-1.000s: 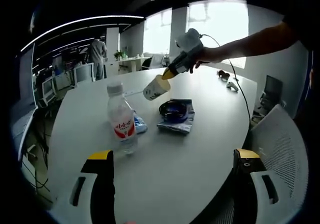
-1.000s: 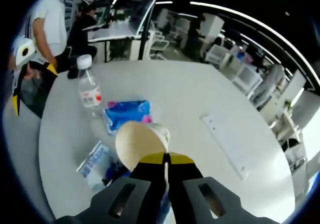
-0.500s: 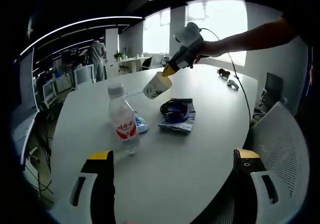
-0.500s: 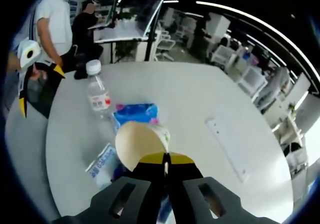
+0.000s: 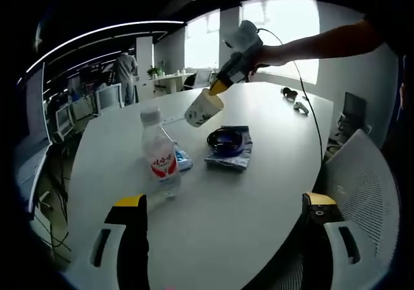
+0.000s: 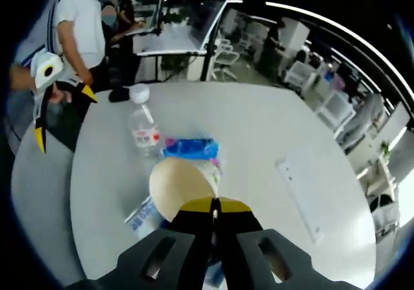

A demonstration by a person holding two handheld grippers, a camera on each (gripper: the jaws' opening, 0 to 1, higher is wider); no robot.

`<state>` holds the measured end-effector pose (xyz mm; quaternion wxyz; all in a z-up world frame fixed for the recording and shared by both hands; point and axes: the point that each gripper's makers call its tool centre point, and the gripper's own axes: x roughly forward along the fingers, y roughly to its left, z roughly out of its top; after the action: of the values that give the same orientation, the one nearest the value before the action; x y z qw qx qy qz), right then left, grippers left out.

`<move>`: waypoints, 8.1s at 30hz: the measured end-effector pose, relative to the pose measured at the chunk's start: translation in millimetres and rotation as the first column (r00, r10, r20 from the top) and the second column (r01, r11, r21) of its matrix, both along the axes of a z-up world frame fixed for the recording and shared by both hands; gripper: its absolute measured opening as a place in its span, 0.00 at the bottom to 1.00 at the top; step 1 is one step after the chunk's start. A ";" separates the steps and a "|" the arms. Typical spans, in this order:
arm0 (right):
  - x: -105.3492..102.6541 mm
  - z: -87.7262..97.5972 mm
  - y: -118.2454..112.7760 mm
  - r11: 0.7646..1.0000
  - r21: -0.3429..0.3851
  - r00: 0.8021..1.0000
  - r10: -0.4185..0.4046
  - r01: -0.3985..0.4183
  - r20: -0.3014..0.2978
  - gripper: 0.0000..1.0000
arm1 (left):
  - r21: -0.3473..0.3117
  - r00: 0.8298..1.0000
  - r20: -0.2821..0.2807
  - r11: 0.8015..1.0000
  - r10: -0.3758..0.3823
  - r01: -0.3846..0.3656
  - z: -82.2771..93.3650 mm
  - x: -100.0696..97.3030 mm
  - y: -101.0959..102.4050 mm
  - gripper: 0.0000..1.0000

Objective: Arrange the tabletop items into an orderly group along one side of the table until the central work area is clear of visible clutter.

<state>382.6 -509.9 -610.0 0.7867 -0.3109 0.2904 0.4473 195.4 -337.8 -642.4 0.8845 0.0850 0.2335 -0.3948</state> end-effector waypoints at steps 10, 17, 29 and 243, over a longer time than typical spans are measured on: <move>-13.8 0.0 17.4 0.998 -0.013 0.998 0.057 -0.058 -0.037 0.00 | -0.023 1.000 0.003 1.000 0.022 -0.022 2.7 0.4 4.4 0.98; -25.3 -4.4 32.4 0.994 -0.029 0.993 0.104 -0.106 -0.061 0.00 | -0.022 1.000 0.003 0.999 0.027 -0.027 1.9 0.0 5.9 0.98; -37.3 -13.0 51.5 0.986 -0.043 0.983 0.155 -0.160 -0.098 0.00 | -0.027 0.999 0.004 0.999 0.044 -0.044 2.8 1.1 12.0 0.98; -29.8 -10.4 52.4 0.991 0.135 0.994 0.022 -0.008 -0.103 0.67 | -0.054 1.000 0.000 0.998 -0.030 0.030 14.5 16.8 -9.7 0.98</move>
<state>352.8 -457.5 -620.4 0.7863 -0.2357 0.2978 0.4874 212.3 -347.6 -628.0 0.8804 0.0645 0.2220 -0.4141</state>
